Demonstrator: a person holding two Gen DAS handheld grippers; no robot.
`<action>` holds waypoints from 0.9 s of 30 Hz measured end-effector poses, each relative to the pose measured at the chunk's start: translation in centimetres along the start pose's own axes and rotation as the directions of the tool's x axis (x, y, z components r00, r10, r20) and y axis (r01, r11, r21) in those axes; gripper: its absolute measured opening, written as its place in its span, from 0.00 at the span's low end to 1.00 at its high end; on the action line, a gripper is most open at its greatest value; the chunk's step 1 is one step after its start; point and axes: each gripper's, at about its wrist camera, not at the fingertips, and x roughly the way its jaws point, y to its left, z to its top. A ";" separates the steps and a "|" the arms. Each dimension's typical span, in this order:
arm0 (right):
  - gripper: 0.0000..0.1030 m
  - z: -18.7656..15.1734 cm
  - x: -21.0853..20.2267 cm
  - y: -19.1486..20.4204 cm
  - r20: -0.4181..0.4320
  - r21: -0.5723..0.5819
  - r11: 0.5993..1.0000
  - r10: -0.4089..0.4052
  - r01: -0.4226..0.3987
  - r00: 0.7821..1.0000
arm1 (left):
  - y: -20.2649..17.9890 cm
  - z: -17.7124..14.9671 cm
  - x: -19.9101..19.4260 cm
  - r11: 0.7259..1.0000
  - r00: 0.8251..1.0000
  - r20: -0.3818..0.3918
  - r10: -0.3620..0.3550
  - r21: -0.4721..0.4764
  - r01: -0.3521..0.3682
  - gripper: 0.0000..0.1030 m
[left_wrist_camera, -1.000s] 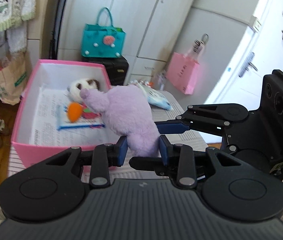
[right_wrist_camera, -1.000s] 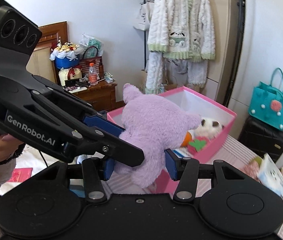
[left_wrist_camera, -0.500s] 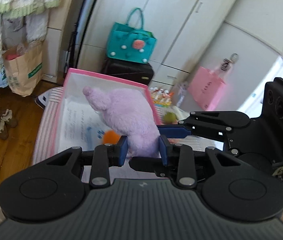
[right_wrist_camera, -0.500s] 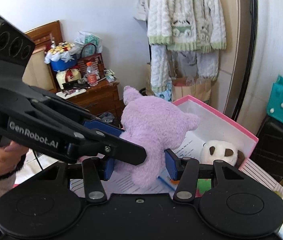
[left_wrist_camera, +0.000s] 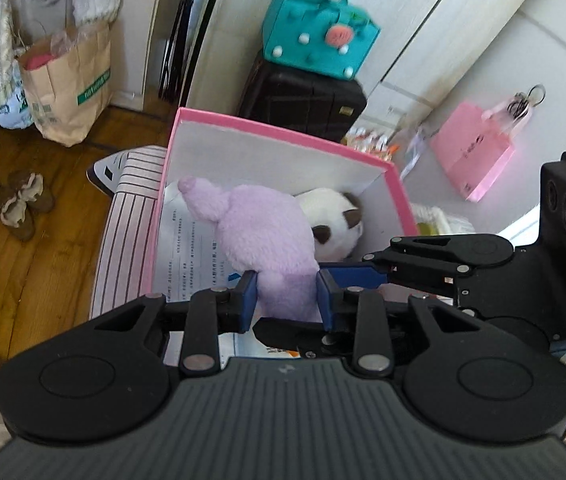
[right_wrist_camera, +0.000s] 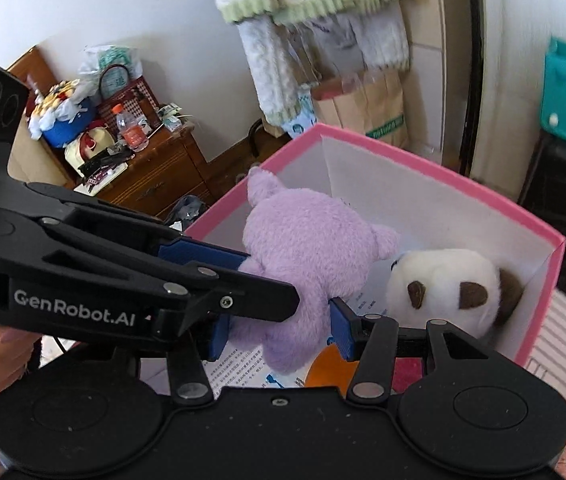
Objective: Organize soft objects
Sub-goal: 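Lower the lilac bear into the box beside the cat and open both grippers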
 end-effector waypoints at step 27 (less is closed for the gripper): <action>0.59 -0.7 -1.0 -0.1 -0.003 -0.006 1.000 0.006 -0.006 1.000 | -0.8 -0.5 -2.0 0.987 0.985 0.068 0.158 0.026 -0.160 0.23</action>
